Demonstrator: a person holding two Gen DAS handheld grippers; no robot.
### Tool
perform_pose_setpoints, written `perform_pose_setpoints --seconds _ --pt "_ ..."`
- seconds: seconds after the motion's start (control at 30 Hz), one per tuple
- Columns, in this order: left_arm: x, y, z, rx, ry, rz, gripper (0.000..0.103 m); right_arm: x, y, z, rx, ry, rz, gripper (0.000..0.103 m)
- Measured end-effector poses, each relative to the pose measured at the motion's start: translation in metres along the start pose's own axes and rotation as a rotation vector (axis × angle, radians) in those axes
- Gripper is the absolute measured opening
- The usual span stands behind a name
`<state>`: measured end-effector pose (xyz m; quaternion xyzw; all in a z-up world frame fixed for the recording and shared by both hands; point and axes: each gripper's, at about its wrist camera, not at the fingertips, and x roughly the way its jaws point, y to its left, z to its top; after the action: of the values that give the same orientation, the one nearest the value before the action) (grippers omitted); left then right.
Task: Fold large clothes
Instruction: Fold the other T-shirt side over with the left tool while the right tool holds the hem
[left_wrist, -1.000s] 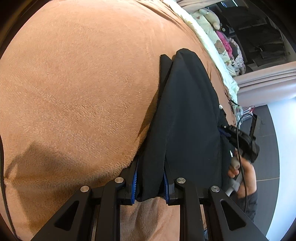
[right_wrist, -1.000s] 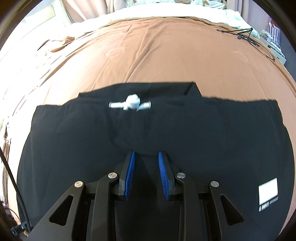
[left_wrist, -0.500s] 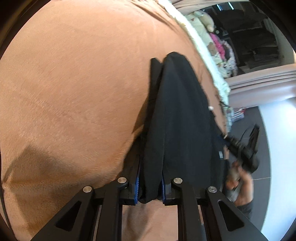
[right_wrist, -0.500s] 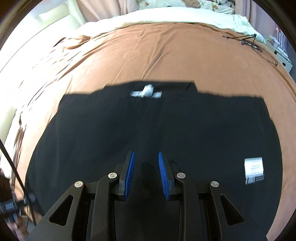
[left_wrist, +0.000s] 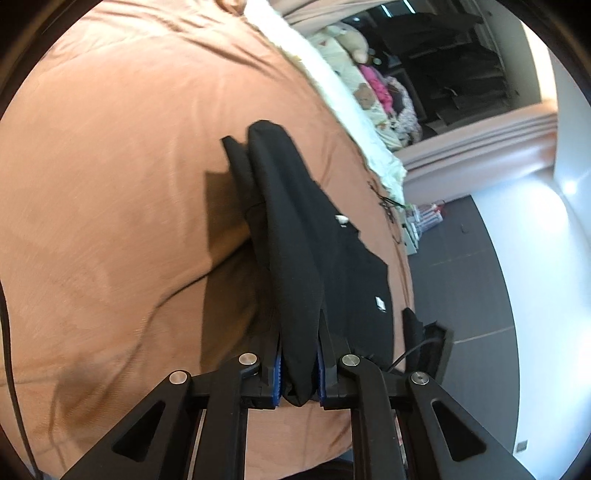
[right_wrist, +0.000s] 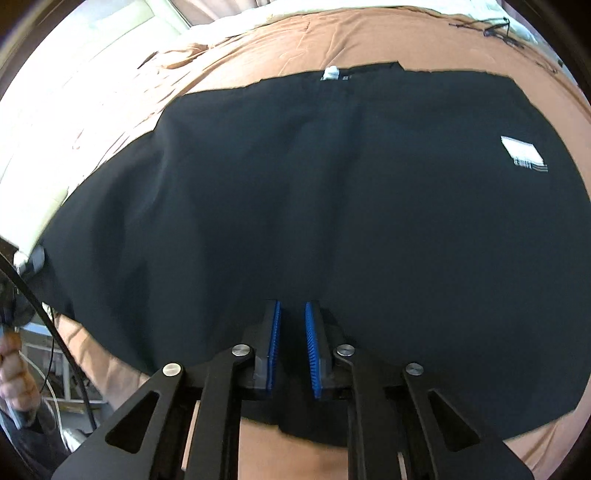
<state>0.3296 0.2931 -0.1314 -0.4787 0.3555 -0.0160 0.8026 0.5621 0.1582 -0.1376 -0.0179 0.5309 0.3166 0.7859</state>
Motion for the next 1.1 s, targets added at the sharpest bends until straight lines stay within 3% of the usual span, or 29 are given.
perform_pose_setpoints --seconds 0.2,0.37,0.57,0.73,0.77,0.8,0.87,1.1 --pt "0.002 -0.037 0.006 0.064 0.005 -0.033 0.013 0.007 -0.003 -0.035 -0.003 0.017 0.01 0.01" --pt "0.01 -0.073 0.003 0.141 0.026 -0.057 0.013 0.018 -0.011 -0.043 0.016 0.03 0.035 0.01" --pt "0.024 -0.123 0.005 0.224 0.037 -0.073 0.013 -0.02 -0.023 -0.047 0.038 -0.056 0.049 0.01" --pt "0.048 -0.165 -0.001 0.298 0.073 -0.082 0.013 -0.067 -0.056 -0.062 0.098 -0.15 0.07 0.012" --pt "0.052 -0.171 -0.004 0.31 0.08 -0.084 0.013 -0.077 -0.062 -0.07 0.113 -0.171 0.071 0.024" --pt "0.057 -0.179 -0.005 0.322 0.089 -0.087 0.013 -0.084 -0.067 -0.072 0.123 -0.184 0.071 0.048" --pt "0.068 -0.191 -0.008 0.345 0.107 -0.09 0.013 -0.113 -0.092 -0.078 0.147 -0.237 0.06 0.066" --pt "0.113 -0.234 -0.023 0.412 0.174 -0.09 0.013 -0.163 -0.163 -0.103 0.25 -0.335 0.041 0.066"
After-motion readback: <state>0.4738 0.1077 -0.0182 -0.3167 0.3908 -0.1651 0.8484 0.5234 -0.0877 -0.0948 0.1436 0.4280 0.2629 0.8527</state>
